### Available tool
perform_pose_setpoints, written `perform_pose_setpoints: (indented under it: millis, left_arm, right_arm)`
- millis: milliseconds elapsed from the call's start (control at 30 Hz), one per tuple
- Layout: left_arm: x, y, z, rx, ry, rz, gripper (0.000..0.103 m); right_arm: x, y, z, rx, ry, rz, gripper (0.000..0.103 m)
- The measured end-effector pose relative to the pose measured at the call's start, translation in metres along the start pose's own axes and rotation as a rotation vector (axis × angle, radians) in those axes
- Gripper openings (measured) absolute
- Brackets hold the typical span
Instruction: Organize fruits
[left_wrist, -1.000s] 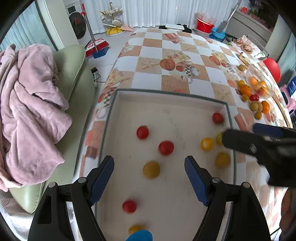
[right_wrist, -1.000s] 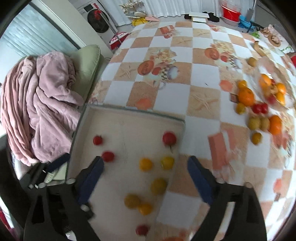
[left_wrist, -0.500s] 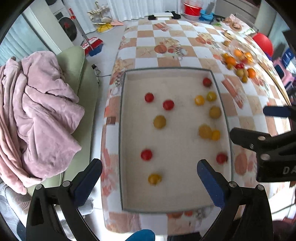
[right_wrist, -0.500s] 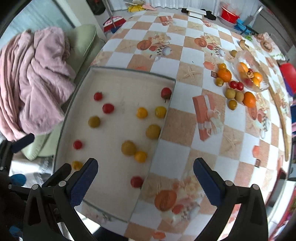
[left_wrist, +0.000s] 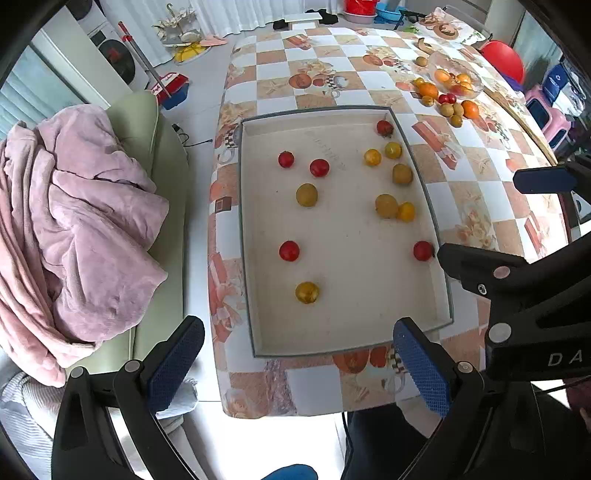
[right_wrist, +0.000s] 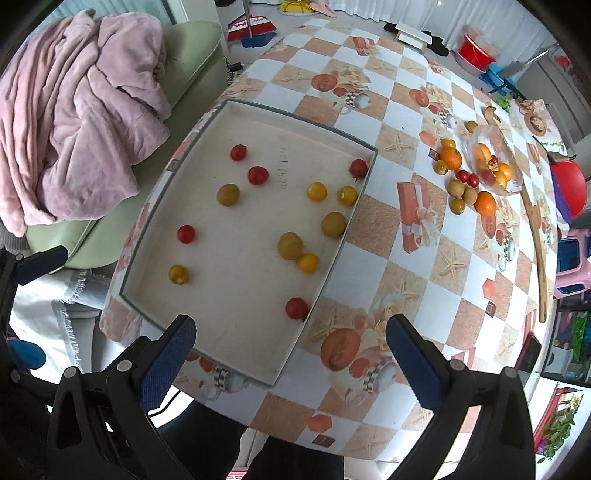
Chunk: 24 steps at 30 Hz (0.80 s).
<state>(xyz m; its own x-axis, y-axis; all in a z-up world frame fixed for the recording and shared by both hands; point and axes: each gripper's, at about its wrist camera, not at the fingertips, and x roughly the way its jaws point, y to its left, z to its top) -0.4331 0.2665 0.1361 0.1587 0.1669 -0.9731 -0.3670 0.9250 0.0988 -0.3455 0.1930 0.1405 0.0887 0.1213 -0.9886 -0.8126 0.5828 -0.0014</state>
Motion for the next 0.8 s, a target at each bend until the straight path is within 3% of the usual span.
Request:
perform_pose_setpoints:
  millis: [800]
  left_arm:
    - [-0.037, 0.014, -0.009, 0.039, -0.082, 0.042, 0.103]
  right_arm:
    - [-0.031, 0.011, -0.009, -0.014, -0.045, -0.04, 0.103]
